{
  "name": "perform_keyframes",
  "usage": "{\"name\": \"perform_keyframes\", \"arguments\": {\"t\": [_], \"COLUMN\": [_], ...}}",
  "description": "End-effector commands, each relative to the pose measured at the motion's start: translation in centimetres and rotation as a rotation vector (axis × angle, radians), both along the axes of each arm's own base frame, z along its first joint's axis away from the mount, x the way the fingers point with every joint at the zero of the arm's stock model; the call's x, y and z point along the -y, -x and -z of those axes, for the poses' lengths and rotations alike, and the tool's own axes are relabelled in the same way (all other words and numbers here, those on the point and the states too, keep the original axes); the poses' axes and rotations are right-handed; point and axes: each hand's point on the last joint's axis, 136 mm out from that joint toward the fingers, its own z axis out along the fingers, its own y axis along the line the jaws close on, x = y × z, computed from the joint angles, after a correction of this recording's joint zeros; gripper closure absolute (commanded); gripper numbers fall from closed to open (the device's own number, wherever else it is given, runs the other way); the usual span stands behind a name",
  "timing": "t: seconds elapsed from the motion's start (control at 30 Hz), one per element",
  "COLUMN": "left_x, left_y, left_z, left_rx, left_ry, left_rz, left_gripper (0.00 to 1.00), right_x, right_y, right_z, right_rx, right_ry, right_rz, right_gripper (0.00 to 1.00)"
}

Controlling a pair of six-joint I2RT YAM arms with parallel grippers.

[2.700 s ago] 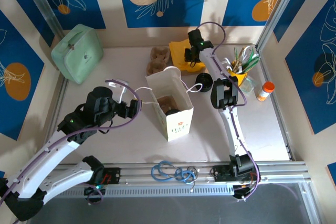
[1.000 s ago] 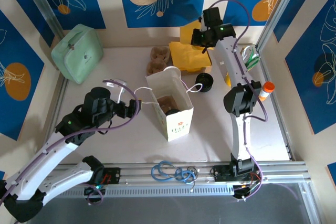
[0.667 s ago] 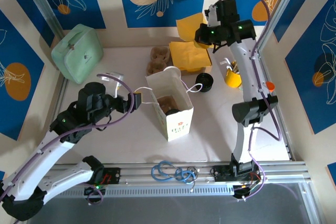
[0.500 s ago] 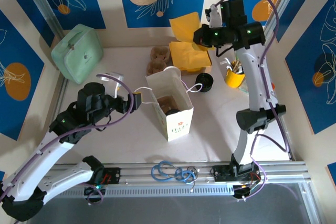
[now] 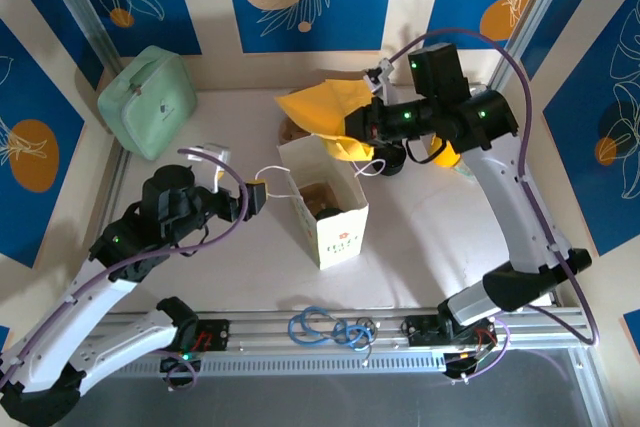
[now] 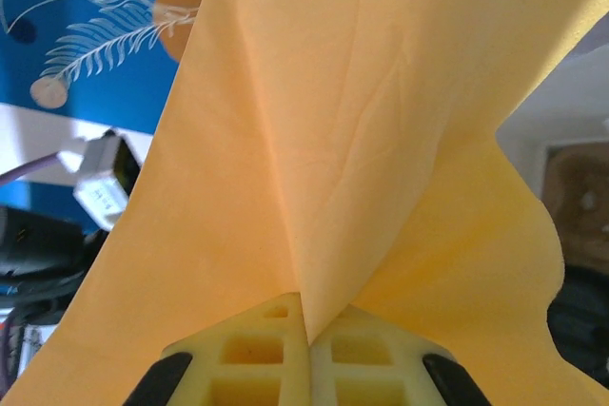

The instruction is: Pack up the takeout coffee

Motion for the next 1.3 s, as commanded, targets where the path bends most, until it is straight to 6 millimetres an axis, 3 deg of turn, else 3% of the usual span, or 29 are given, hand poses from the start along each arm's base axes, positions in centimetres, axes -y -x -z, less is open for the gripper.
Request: {"name": "perform_keyframes", "arguments": {"t": [0.0,0.2,0.57,0.8,1.27], "left_x": [0.1,-0.1,0.0,0.3,0.6], "left_y": [0.2,0.3,0.1,-0.1,-0.4], "left_z": [-0.1,0.2,0.8,1.1,1.7], "left_rx": [0.01,0.008,0.001,-0.004,-0.013], "left_ry": [0.033,0.03,0.037,0.03,0.027], "left_rz": [-0.002,-0.008,-0.011,-0.006,-0.001], "left_gripper": [0.0,0.0,0.0,0.0,0.0], "right_x": [-1.1,-1.9,-2.7,-2.0,-2.1], "right_y": [1.9,2.9,2.2,1.7,1.6], "right_z": [-1.0,0.5,5.3,7.6,12.5], "right_rx": [0.006,0.06,0.127,0.238,0.22], "right_ry": [-0.059,-0.026,0.146,0.349,0.568], "right_rz": [-0.056,-0.077,-0.024,0.048,0.046], "right_gripper": [0.95,0.94,0.95,0.95,0.96]}}
